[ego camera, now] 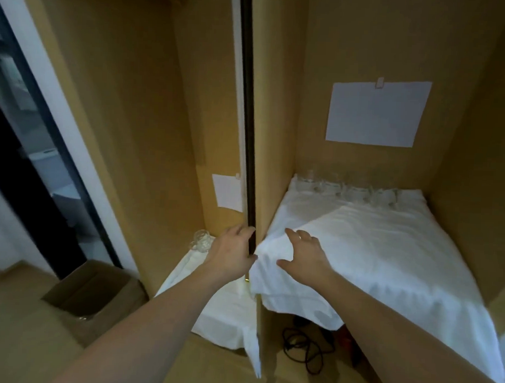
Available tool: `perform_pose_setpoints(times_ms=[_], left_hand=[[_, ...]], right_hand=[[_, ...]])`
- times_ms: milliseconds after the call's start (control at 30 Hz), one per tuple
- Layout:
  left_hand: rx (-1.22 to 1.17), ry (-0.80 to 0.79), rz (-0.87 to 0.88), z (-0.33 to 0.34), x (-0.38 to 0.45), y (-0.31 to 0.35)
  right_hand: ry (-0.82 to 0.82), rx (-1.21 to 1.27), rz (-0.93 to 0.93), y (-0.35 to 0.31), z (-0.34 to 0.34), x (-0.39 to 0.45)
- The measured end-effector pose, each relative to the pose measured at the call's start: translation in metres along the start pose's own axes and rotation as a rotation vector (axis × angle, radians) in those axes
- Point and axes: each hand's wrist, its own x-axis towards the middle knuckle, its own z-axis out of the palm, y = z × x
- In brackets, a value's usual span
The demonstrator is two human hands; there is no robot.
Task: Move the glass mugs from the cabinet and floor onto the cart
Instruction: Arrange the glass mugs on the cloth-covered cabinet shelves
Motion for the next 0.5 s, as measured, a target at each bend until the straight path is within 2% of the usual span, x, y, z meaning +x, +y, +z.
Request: perform_pose_setpoints(times_ms=[233,500], left_hand=[[-0.007,-0.023,-0.042,-0.015,-0.058,-0.092],[-0.036,-0.064,-0.164,-0.014,-0.098,-0.164]], right_hand=[[-0.036,-0.001,-0.012,-0.093,0.052,-0.025],[-0.103,-0.024,-0.056,-0.161,0.107,-0.028]])
